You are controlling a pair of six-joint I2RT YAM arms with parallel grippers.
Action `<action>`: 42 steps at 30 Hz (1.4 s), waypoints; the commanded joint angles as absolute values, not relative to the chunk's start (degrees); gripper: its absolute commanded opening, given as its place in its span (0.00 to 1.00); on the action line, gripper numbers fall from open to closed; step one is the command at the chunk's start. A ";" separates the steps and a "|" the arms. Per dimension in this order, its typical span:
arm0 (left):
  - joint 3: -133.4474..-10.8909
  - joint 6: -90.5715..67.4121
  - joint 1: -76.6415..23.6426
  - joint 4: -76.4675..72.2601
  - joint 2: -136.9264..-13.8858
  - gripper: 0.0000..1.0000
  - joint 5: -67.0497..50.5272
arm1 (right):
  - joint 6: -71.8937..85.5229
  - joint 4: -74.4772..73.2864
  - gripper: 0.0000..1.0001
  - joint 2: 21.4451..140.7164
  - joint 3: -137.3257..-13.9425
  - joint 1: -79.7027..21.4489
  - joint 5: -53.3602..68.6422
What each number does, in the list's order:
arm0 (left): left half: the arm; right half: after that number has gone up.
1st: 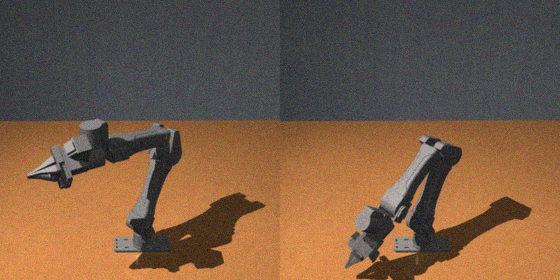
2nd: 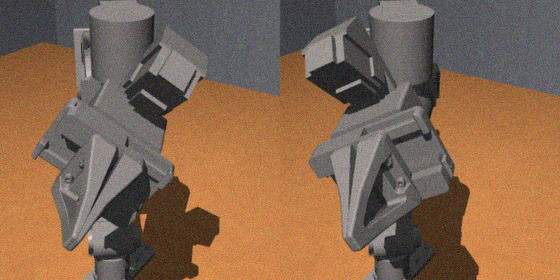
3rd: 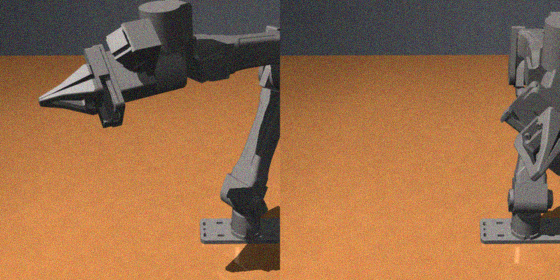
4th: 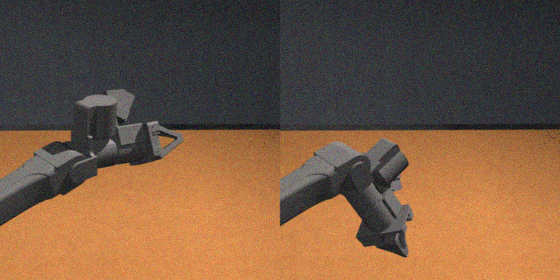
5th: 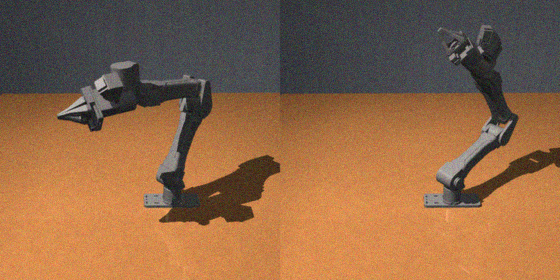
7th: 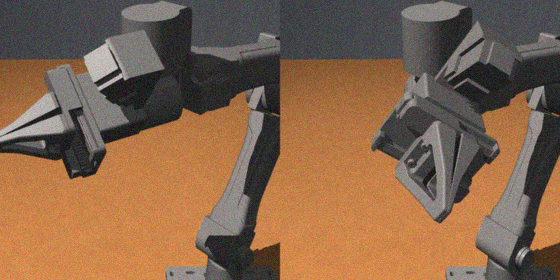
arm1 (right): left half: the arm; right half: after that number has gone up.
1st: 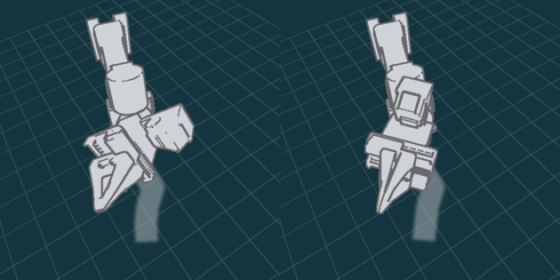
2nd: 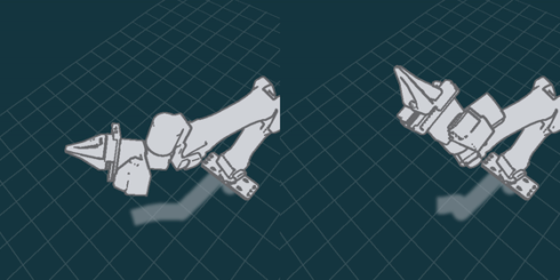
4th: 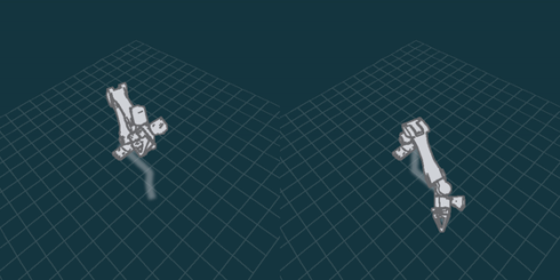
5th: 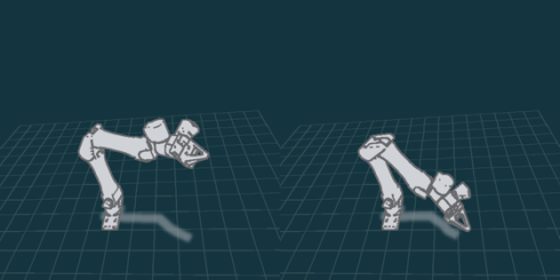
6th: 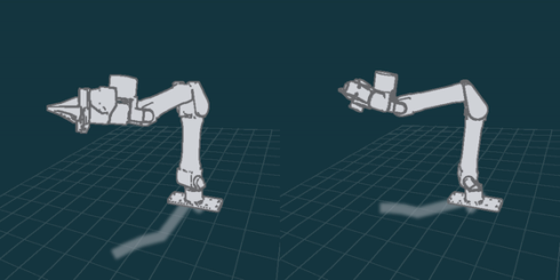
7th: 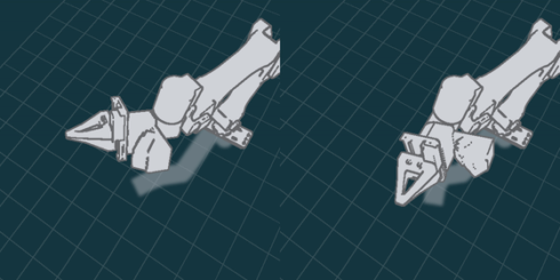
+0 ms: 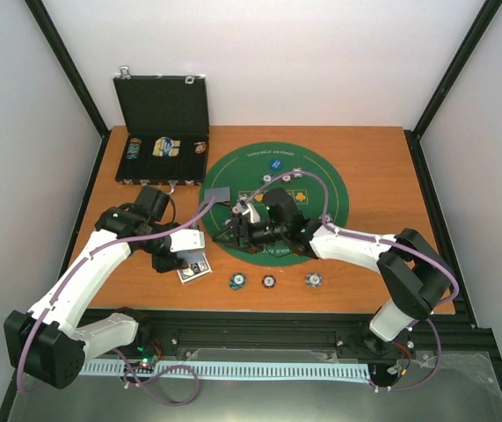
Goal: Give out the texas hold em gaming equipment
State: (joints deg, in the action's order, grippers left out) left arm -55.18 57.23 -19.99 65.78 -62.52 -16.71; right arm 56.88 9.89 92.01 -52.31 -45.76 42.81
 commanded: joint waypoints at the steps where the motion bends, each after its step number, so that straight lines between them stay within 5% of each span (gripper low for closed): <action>1: -57.37 56.87 -20.30 66.10 -61.90 0.21 -17.73 | 60.97 17.88 0.65 92.02 -53.51 -48.77 41.94; 21: -58.34 57.49 -20.30 67.32 -60.47 0.21 -18.09 | 66.72 26.49 0.64 102.13 -59.30 -55.29 43.04; 42: -59.59 57.75 -20.30 68.41 -59.06 0.19 -18.52 | 74.05 37.84 0.43 107.81 -53.51 -53.25 43.69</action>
State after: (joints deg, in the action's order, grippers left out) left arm -56.53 57.25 -19.99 68.12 -60.60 -16.56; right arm 73.93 38.52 108.97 -57.56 -54.52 45.01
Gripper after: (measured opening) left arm 0.674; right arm 0.430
